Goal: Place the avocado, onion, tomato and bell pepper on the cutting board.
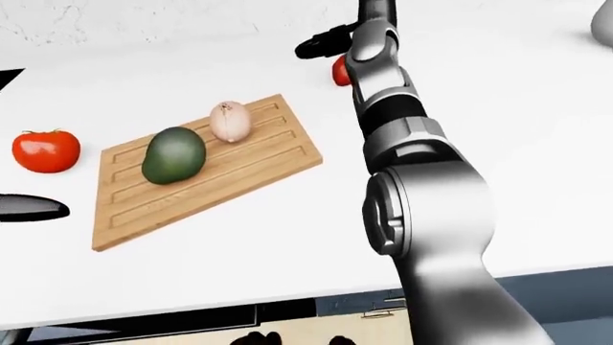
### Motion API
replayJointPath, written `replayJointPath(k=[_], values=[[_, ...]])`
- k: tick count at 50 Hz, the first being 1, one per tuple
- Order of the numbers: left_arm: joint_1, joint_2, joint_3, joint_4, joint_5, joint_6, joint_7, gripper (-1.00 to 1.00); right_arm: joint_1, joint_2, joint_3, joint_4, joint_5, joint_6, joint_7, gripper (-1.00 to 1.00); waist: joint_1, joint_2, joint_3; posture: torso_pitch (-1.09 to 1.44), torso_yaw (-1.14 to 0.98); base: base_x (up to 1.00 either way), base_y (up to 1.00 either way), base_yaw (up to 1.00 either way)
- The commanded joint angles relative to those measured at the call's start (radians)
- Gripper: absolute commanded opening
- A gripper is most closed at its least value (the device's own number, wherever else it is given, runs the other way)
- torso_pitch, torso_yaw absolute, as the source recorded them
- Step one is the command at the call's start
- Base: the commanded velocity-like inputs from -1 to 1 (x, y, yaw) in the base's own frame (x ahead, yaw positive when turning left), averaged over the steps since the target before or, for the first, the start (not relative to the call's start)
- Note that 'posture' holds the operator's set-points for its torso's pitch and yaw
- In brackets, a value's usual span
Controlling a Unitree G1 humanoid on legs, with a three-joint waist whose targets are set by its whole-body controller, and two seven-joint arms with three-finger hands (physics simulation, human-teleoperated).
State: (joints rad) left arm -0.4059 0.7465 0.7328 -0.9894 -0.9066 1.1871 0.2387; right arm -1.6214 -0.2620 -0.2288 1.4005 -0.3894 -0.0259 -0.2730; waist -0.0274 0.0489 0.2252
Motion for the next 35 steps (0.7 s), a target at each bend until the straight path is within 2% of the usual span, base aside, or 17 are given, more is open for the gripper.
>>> replayJointPath(k=[1, 13, 25, 35], values=[[-0.001, 0.022, 0.020, -0.006, -0.008, -0.046, 0.022, 1.00, -0.060, -0.012, -0.001, -0.043, -0.002, -0.019, 0.005, 1.00, -0.001, 0.003, -0.031, 0.29, 0.00, 0.00, 0.00, 0.00], [0.018, 0.045, -0.006, 0.009, -0.035, -0.089, 0.067, 1.00, -0.110, -0.021, -0.008, -0.041, -0.016, 0.010, 0.026, 1.00, -0.008, 0.007, 0.039, 0.41, 0.00, 0.00, 0.00, 0.00], [0.022, 0.032, -0.057, 0.020, 0.028, -0.098, 0.057, 1.00, -0.114, -0.025, -0.011, -0.040, -0.025, 0.068, 0.060, 1.00, -0.008, 0.010, 0.098, 0.51, 0.00, 0.00, 0.00, 0.00], [0.020, 0.019, -0.019, 0.011, 0.035, -0.075, 0.028, 1.00, -0.120, -0.020, -0.013, -0.041, -0.020, 0.089, 0.065, 1.00, -0.010, 0.011, 0.126, 0.52, 0.00, 0.00, 0.00, 0.00]])
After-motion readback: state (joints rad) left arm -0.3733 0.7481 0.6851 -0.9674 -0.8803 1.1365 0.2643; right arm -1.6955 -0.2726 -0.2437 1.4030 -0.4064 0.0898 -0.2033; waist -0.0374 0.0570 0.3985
